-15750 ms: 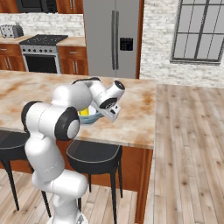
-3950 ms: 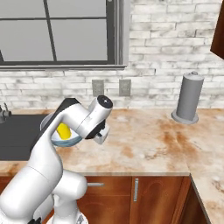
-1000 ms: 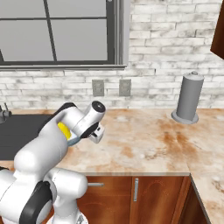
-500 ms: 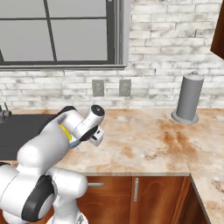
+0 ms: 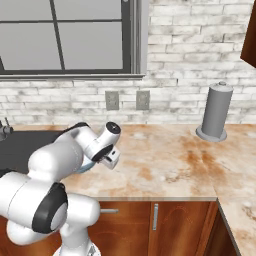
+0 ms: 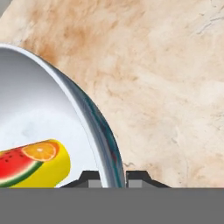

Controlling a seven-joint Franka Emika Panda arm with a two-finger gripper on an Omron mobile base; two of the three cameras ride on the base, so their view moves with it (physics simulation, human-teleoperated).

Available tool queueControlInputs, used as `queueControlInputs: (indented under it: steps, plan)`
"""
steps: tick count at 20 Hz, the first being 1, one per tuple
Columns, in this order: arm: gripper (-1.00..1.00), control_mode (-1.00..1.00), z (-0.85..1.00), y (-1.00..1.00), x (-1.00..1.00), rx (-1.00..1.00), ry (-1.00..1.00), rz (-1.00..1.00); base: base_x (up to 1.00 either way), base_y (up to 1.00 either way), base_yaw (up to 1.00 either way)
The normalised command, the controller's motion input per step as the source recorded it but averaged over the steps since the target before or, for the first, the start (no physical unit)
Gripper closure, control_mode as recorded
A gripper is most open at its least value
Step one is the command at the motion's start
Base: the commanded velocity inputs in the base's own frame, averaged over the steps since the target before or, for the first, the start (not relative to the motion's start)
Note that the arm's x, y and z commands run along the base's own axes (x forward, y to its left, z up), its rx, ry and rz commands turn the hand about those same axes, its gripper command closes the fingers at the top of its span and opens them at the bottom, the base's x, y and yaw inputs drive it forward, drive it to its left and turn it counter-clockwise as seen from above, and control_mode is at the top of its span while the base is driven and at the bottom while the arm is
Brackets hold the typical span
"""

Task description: Place the cup inside the bowl on the dining table and move the bowl to any counter.

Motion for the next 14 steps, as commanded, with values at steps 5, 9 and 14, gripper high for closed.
queueControlInputs:
  steps: [5,9,14]
  plan:
    - [1.0,-1.0,-0.19,0.0,0.07,0.0,0.05,0.0,0.0,0.0,0.0]
    - [1.0,-1.0,0.0,0.01,0.0,0.0,0.04,0.0,0.0,0.0,0.0]
    - [-1.0,-1.0,0.0,0.01,0.0,0.0,0.01,0.0,0.0,0.0,0.0]
